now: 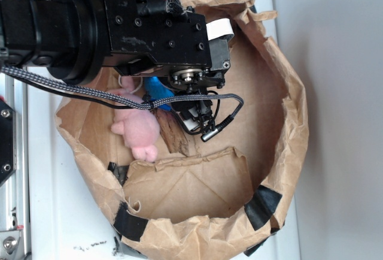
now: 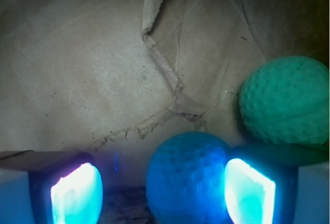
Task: Grab the blue ball.
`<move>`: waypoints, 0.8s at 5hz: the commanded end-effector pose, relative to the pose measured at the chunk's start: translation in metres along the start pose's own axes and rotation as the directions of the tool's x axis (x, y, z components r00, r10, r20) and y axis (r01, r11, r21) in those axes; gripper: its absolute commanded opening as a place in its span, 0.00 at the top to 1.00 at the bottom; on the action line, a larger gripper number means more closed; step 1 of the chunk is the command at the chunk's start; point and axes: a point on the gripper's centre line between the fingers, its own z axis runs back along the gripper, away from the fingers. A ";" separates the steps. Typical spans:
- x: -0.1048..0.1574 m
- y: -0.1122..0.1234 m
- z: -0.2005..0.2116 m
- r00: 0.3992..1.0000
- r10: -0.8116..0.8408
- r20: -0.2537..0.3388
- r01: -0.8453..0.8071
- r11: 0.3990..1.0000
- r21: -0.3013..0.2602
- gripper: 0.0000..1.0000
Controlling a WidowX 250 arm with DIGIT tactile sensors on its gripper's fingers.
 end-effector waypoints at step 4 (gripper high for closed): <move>0.011 0.000 -0.008 0.987 0.026 0.157 -0.027 1.000 -0.001 1.00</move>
